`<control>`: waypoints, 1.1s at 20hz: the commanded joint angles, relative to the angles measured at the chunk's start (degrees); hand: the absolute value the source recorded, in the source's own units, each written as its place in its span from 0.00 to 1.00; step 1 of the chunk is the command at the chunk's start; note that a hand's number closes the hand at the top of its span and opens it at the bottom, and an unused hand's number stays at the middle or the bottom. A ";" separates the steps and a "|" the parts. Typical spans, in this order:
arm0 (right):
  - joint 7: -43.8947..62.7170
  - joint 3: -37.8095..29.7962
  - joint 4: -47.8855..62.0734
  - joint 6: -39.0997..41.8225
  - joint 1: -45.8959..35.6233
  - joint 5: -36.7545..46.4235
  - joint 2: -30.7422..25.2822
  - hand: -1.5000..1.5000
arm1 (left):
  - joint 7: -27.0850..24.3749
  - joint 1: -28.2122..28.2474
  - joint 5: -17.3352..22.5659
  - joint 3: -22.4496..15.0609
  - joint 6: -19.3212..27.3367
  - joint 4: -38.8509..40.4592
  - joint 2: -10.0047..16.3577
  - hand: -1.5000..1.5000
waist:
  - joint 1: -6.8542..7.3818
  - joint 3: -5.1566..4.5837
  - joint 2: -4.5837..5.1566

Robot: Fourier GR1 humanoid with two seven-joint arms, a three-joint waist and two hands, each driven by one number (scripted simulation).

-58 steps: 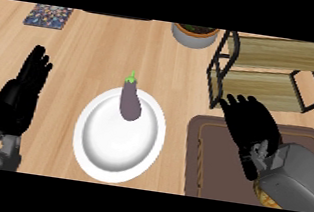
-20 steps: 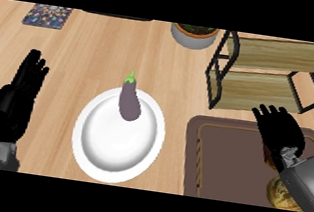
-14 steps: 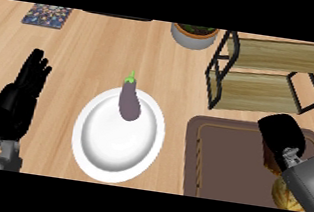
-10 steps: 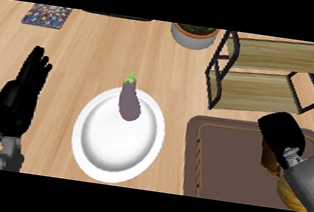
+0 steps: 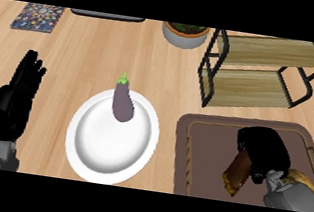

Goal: Pick the sweet potato from the tray and place it in the tiered shelf

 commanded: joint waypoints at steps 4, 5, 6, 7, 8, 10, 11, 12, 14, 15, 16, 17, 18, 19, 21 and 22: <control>-0.23 -4.01 -13.62 -2.81 9.29 -10.02 6.31 1.00 | 2.05 -1.11 0.85 1.10 -0.69 -0.93 0.98 0.50 | 0.69 1.24 0.74; 1.90 -3.14 -19.11 -0.59 10.34 -10.53 6.78 1.00 | 0.63 0.85 -0.14 0.26 -0.28 -0.42 0.16 0.50 | 0.63 1.19 0.64; 3.61 -2.99 -20.17 -1.42 10.47 -10.04 8.38 1.00 | 3.64 -0.08 -1.95 -2.35 1.64 -3.25 -1.52 0.50 | 1.11 1.25 0.71; 6.68 -2.51 -26.85 1.93 11.49 -11.82 9.05 1.00 | 0.50 0.22 -0.22 -0.39 -0.09 -0.94 -0.66 0.50 | 0.65 1.15 0.62; 6.82 -4.82 -30.35 0.87 11.96 -12.13 7.78 1.00 | 2.13 0.81 -0.83 -0.81 0.78 -3.50 -0.78 0.50 | 0.83 1.20 0.56; 10.02 -4.60 -33.94 -2.22 11.29 -14.11 14.41 1.00 | 1.53 1.09 -1.40 -1.13 0.69 -2.07 -0.82 0.50 | 0.65 1.20 0.53; 10.53 -7.15 -35.11 -3.63 10.02 -15.32 15.51 1.00 | 2.62 -0.77 2.07 2.06 -1.94 -1.87 1.74 0.50 | 0.83 1.20 0.64; 10.29 -9.57 -39.21 -3.85 11.85 -16.72 14.15 1.00 | 2.32 -1.26 0.34 1.30 -0.69 -1.04 1.16 0.50 | 0.13 1.22 0.62; 17.18 -10.19 -42.66 -2.05 8.10 -16.38 17.03 1.00 | -0.29 -1.05 -1.75 -0.71 0.34 -0.35 -0.71 0.50 | 1.24 1.18 0.89; 20.73 -10.17 -45.63 -3.22 7.77 -14.67 18.60 1.00 | 1.13 0.80 0.44 0.44 -1.34 -1.27 0.31 0.50 | 1.42 1.15 0.73; 22.04 -13.32 -50.26 -0.58 7.52 -15.56 15.77 1.00 | -1.95 0.06 0.39 1.39 -1.65 2.13 0.34 0.50 | 0.80 1.11 0.80; 25.25 -14.12 -49.95 0.64 4.43 -15.50 16.84 1.00 | 0.89 -0.45 1.11 1.61 -2.38 -0.18 1.27 0.50 | 1.73 1.17 0.90; 25.42 -18.78 -52.82 2.21 5.13 -17.82 14.48 1.00 | -0.22 0.83 -0.81 -0.67 -0.28 -1.64 -1.26 0.50 | 1.50 1.19 0.83; 27.59 -18.24 -53.53 2.90 2.79 -16.56 14.79 1.00 | 2.15 -1.62 -1.00 -0.29 -0.04 -1.31 -0.66 0.50 | 1.70 1.20 0.93; 31.57 -22.27 -54.06 6.64 -2.27 -19.06 13.37 1.00 | -1.44 -1.51 -0.80 0.61 -1.33 2.06 -0.34 0.50 | 1.76 1.16 1.02; 29.65 -24.06 -52.40 7.35 -2.39 -19.59 11.98 1.00 | 2.48 -2.02 -0.42 0.81 -1.96 -1.23 0.84 0.50 | 1.99 1.22 1.00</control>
